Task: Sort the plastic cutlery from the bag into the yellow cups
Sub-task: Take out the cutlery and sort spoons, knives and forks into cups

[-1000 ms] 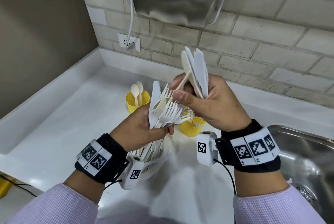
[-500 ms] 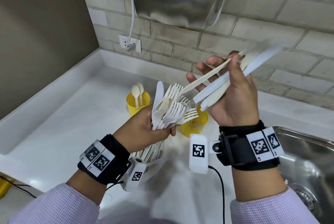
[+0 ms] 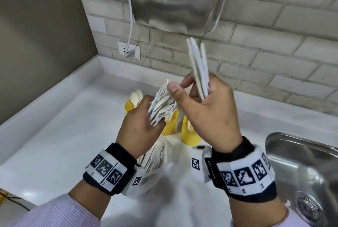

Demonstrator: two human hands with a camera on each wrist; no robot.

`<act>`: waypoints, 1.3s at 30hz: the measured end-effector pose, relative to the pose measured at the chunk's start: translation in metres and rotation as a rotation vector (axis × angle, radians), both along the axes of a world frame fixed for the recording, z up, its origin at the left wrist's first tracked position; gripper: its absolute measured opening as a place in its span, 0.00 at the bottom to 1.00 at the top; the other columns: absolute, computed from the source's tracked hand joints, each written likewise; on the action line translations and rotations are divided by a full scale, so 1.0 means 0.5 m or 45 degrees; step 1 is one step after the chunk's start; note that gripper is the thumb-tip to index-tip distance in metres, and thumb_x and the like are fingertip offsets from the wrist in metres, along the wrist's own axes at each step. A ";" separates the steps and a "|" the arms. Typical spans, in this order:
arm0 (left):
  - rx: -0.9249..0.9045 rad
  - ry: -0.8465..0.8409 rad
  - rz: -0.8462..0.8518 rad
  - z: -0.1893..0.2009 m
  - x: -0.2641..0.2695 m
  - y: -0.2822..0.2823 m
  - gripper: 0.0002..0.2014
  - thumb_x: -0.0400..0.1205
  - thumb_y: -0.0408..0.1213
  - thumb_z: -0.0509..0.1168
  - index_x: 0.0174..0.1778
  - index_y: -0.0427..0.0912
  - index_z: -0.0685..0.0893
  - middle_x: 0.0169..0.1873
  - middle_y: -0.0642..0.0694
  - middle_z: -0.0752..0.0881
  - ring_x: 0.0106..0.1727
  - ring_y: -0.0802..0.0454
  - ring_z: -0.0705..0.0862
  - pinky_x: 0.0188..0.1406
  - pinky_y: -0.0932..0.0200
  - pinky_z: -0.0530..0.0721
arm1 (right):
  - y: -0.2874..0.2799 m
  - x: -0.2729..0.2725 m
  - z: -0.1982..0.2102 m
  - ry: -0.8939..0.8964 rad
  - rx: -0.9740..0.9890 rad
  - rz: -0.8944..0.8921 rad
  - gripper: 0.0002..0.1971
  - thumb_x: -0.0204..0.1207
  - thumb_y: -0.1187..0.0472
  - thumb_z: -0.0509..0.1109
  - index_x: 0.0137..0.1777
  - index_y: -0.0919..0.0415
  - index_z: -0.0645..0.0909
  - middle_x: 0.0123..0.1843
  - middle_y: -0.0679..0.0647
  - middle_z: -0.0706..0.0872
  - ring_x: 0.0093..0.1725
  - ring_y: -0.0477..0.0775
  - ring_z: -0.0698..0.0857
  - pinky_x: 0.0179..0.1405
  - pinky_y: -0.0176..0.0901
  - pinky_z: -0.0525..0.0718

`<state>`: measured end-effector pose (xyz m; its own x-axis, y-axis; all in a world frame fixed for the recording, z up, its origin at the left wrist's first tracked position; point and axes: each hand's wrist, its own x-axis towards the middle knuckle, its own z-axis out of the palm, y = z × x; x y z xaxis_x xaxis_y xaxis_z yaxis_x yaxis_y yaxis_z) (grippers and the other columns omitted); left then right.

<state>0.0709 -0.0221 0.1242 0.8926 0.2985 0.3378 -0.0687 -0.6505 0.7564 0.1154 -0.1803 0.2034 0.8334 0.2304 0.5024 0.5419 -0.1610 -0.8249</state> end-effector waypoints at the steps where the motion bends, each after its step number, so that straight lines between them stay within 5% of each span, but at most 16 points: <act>1: 0.033 0.013 0.040 0.000 0.001 -0.001 0.17 0.76 0.39 0.71 0.57 0.56 0.74 0.38 0.55 0.88 0.39 0.50 0.87 0.40 0.53 0.85 | 0.006 -0.005 -0.003 0.022 -0.031 0.016 0.14 0.74 0.49 0.82 0.42 0.56 0.83 0.21 0.39 0.74 0.21 0.42 0.73 0.26 0.35 0.73; 5: 0.142 0.055 0.164 0.000 -0.005 -0.004 0.21 0.76 0.41 0.72 0.59 0.58 0.70 0.39 0.52 0.88 0.41 0.40 0.87 0.40 0.46 0.87 | 0.027 -0.016 -0.011 0.043 -0.156 0.009 0.11 0.74 0.51 0.82 0.40 0.54 0.84 0.21 0.36 0.78 0.23 0.42 0.79 0.26 0.26 0.71; 9: 0.210 0.002 0.199 0.000 -0.010 -0.003 0.22 0.77 0.41 0.71 0.61 0.57 0.68 0.42 0.49 0.89 0.40 0.35 0.87 0.38 0.45 0.86 | 0.046 -0.020 -0.016 0.043 -0.245 -0.014 0.11 0.76 0.52 0.78 0.38 0.56 0.83 0.25 0.46 0.83 0.27 0.48 0.83 0.30 0.43 0.82; 12: 0.243 -0.010 0.214 -0.001 -0.011 -0.004 0.23 0.76 0.39 0.70 0.61 0.55 0.66 0.40 0.48 0.87 0.39 0.33 0.85 0.37 0.46 0.85 | 0.057 -0.026 -0.016 -0.030 -0.264 -0.041 0.12 0.78 0.58 0.72 0.36 0.63 0.79 0.24 0.54 0.78 0.26 0.55 0.76 0.30 0.52 0.78; 17: 0.263 -0.035 0.219 -0.008 -0.015 -0.002 0.26 0.76 0.39 0.74 0.59 0.55 0.64 0.39 0.49 0.86 0.38 0.32 0.85 0.35 0.50 0.81 | 0.046 -0.021 0.000 -0.107 -0.034 -0.198 0.09 0.78 0.62 0.69 0.37 0.62 0.76 0.24 0.50 0.74 0.26 0.52 0.73 0.25 0.37 0.71; 20: 0.285 -0.056 0.214 -0.007 -0.013 -0.003 0.27 0.75 0.38 0.75 0.60 0.55 0.64 0.38 0.51 0.84 0.37 0.32 0.85 0.34 0.54 0.76 | 0.039 -0.016 0.004 -0.105 0.037 -0.173 0.08 0.79 0.63 0.69 0.39 0.63 0.77 0.26 0.52 0.77 0.27 0.52 0.75 0.26 0.35 0.72; 24: 0.314 -0.051 0.185 -0.003 -0.008 -0.003 0.27 0.75 0.38 0.74 0.61 0.56 0.64 0.39 0.50 0.85 0.36 0.33 0.85 0.33 0.53 0.78 | 0.047 -0.010 -0.011 -0.006 -0.080 -0.090 0.07 0.80 0.62 0.71 0.40 0.59 0.79 0.25 0.43 0.77 0.26 0.47 0.75 0.28 0.32 0.72; 26: 0.304 -0.041 0.181 -0.004 -0.005 -0.002 0.27 0.75 0.38 0.74 0.61 0.56 0.64 0.38 0.52 0.83 0.36 0.34 0.85 0.33 0.53 0.78 | 0.046 -0.005 -0.015 0.022 -0.074 -0.068 0.07 0.82 0.61 0.71 0.41 0.58 0.83 0.28 0.48 0.82 0.29 0.48 0.79 0.30 0.35 0.75; 29: 0.215 -0.003 0.143 -0.010 0.000 0.002 0.26 0.75 0.37 0.73 0.59 0.59 0.65 0.37 0.57 0.81 0.37 0.39 0.84 0.34 0.56 0.74 | 0.036 0.009 -0.015 0.073 0.143 -0.138 0.10 0.85 0.57 0.68 0.43 0.57 0.84 0.29 0.54 0.81 0.26 0.51 0.77 0.27 0.46 0.75; 31: 0.082 0.011 0.097 -0.014 0.003 0.006 0.23 0.76 0.35 0.73 0.56 0.59 0.67 0.38 0.60 0.84 0.39 0.47 0.85 0.35 0.56 0.77 | 0.028 0.019 -0.010 0.239 0.460 -0.113 0.11 0.86 0.54 0.65 0.43 0.57 0.81 0.27 0.48 0.77 0.22 0.50 0.72 0.25 0.41 0.71; 34: -0.274 -0.039 -0.050 -0.007 0.002 0.011 0.15 0.79 0.29 0.71 0.55 0.49 0.76 0.42 0.59 0.89 0.44 0.60 0.87 0.43 0.63 0.82 | 0.007 0.041 0.007 0.568 1.040 0.010 0.12 0.91 0.62 0.59 0.45 0.61 0.76 0.30 0.53 0.75 0.20 0.50 0.70 0.20 0.37 0.71; 36: -0.546 -0.041 -0.229 0.001 -0.001 0.012 0.13 0.82 0.23 0.68 0.58 0.41 0.79 0.43 0.53 0.91 0.41 0.60 0.87 0.41 0.67 0.81 | -0.008 0.057 0.006 0.786 1.295 0.094 0.12 0.90 0.62 0.60 0.42 0.60 0.76 0.34 0.54 0.79 0.25 0.50 0.75 0.22 0.39 0.77; 39: -0.748 -0.029 -0.377 0.002 -0.001 0.013 0.10 0.82 0.24 0.68 0.59 0.32 0.80 0.42 0.44 0.90 0.31 0.54 0.81 0.32 0.60 0.80 | -0.021 0.074 -0.015 1.077 1.539 0.152 0.15 0.90 0.59 0.61 0.39 0.58 0.76 0.36 0.53 0.84 0.32 0.52 0.87 0.38 0.46 0.91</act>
<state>0.0704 -0.0156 0.1251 0.9600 0.1816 0.2131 -0.2014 -0.0807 0.9762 0.1526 -0.1906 0.1960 0.9762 0.1223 -0.1792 -0.1967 0.8474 -0.4933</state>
